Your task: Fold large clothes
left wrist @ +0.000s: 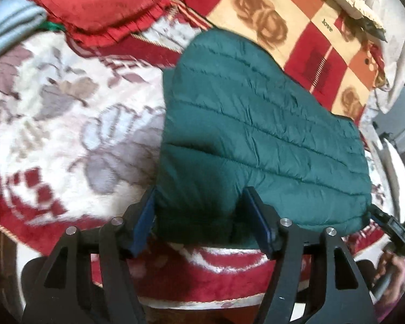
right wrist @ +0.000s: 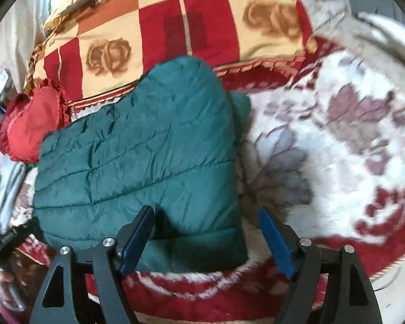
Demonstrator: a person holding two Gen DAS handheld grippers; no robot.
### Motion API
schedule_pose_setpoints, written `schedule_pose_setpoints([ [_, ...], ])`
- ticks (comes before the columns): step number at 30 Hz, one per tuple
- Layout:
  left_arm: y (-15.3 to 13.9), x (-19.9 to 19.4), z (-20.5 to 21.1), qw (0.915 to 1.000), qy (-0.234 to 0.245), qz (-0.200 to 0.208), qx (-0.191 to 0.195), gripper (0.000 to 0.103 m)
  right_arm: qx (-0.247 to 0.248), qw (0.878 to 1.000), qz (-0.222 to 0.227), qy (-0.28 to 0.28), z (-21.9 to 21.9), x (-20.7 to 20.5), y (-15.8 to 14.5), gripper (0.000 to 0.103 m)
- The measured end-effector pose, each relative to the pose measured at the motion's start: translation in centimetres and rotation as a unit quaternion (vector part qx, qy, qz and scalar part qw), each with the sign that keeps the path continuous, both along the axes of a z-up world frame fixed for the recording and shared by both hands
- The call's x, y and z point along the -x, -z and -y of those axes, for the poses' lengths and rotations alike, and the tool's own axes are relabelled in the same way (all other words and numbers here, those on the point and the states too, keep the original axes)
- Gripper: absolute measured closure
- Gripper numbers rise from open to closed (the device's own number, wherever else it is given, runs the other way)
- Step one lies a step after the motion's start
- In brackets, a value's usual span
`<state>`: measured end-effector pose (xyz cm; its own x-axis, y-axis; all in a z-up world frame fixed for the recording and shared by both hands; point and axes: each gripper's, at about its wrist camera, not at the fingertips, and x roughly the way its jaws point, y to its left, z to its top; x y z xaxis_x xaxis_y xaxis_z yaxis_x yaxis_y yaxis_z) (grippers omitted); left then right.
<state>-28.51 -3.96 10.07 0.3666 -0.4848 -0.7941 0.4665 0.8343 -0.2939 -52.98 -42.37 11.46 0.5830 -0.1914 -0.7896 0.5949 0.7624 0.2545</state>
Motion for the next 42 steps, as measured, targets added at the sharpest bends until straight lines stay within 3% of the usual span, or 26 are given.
schedule_pose_setpoints([
  [3, -1.4, 1.8, 0.0, 0.999, -0.012, 0.04, -0.013, 0.038, 0.019, 1.0, 0.01, -0.001, -1.2, 0.5, -1.4, 0.025],
  [8, -2.6, 4.4, 1.0, 0.9977, -0.003, 0.066, -0.016, 0.038, 0.047, 0.998, 0.044, -0.02, -5.4, 0.2, -3.2, 0.02],
  [15, -3.3, 7.6, 2.3, 0.9939, 0.005, 0.106, -0.03, 0.038, 0.069, 0.993, 0.073, -0.058, -11.7, -1.2, -3.5, 0.018],
  [19, -3.6, 9.0, 2.7, 0.9922, 0.008, 0.12, -0.033, 0.038, 0.109, 0.989, 0.063, -0.078, -14.0, -1.8, -3.7, 0.017],
  [30, -3.6, 11.6, 3.3, 0.9813, -0.002, 0.18, -0.069, 0.038, 0.126, 0.988, 0.066, -0.063, -15.8, -1.5, -3.4, 0.016],
  [42, -3.3, 12.2, 3.7, 0.98, 0.005, 0.183, -0.078, 0.038, 0.127, 0.986, 0.076, -0.076, -16.7, -1.4, -3.3, 0.015],
])
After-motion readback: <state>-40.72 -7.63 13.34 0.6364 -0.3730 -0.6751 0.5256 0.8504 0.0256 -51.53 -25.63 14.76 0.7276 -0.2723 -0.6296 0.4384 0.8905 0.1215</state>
